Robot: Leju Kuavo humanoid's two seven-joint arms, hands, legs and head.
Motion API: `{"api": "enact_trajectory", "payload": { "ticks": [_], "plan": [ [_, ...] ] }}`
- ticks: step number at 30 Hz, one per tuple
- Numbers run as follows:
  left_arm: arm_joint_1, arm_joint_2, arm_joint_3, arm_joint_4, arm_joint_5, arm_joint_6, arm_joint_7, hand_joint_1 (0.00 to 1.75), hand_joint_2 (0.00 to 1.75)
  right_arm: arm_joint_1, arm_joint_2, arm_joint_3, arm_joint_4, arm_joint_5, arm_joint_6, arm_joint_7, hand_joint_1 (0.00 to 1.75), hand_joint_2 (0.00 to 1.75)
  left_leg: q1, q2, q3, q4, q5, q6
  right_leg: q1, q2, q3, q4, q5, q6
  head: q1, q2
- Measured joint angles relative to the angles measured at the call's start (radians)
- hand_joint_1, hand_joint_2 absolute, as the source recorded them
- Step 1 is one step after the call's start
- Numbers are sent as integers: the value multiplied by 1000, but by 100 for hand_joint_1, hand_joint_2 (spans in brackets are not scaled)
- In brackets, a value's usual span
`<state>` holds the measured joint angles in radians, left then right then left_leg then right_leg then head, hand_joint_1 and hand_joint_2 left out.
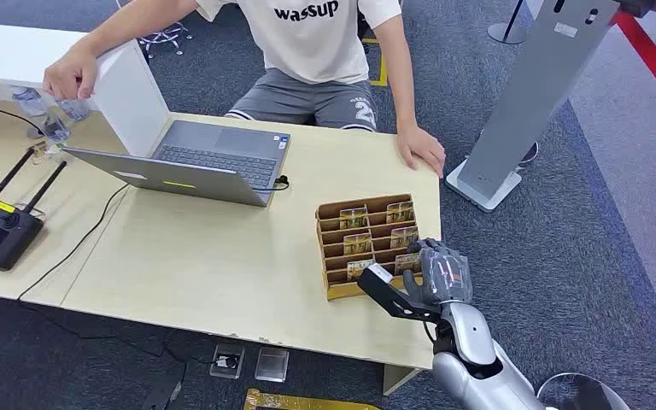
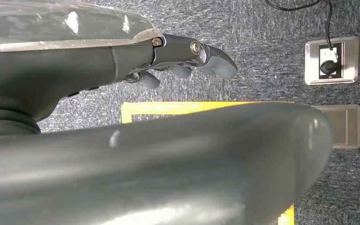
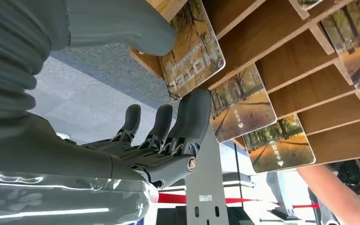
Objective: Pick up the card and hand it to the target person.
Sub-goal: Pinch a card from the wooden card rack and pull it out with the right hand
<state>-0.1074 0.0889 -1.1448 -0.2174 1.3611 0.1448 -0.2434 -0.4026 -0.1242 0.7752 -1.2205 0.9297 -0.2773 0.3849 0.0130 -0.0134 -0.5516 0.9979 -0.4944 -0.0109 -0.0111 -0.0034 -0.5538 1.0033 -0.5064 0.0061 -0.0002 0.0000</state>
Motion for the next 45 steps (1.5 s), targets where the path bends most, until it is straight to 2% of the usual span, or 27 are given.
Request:
{"api": "enact_trajectory", "payload": {
  "ticks": [3, 8, 12, 17, 22, 29, 33, 45],
  "plan": [
    [0, 0, 0, 0, 0, 1, 0, 0, 0, 0, 2, 2, 6, -1, 0, -2, 73, 175, 0, 0, 0, 0, 0, 0, 0, 0, 0, 0, 0, 0, 0, 0],
    [0, 0, 0, 0, 0, 0, -1, 0, 0, -6, 4, 10, 20, -6, 0, -8, 80, 175, 0, 0, 0, 0, 0, 0, 0, 0, 0, 0, 0, 0, 0, 0],
    [0, 0, 0, 0, 0, -2, -2, 0, 0, -11, 4, 16, 25, -9, 0, -6, 103, 175, 0, 0, 0, 0, 0, 0, 0, 0, 0, 0, 0, 0, 0, 0],
    [0, 0, 0, 0, 0, -4, -3, 0, 0, -16, 4, 21, 26, -19, -2, 2, 108, 175, 0, 0, 0, 0, 0, 0, 0, 0, 0, 0, 0, 0, 0, 0],
    [0, 0, 0, 0, 2, -4, -2, 0, 0, -19, 4, 22, 26, -21, -6, 3, 127, 175, 0, 0, 0, 0, 0, 0, 0, 0, 0, 0, 0, 0, 0, 0],
    [0, 0, 0, 0, 4, 2, -2, 0, 0, -21, 4, 24, 26, -21, -9, 1, 143, 175, 0, 0, 0, 0, 0, 0, 0, 0, 0, 0, 0, 0, 0, 0],
    [0, 0, 0, 0, 4, 2, -2, 0, 0, -21, 4, 24, 26, -21, -11, 1, 173, 175, 0, 0, 0, 0, 0, 0, 0, 0, 0, 0, 0, 0, 0, 0],
    [0, 0, 0, 0, -5, 3, -2, 0, 0, -27, 4, 26, 26, -55, -1, -11, 175, 175, 0, 0, 0, 0, 0, 0, 0, 0, 0, 0, 0, 0, 0, 0]
  ]
}}
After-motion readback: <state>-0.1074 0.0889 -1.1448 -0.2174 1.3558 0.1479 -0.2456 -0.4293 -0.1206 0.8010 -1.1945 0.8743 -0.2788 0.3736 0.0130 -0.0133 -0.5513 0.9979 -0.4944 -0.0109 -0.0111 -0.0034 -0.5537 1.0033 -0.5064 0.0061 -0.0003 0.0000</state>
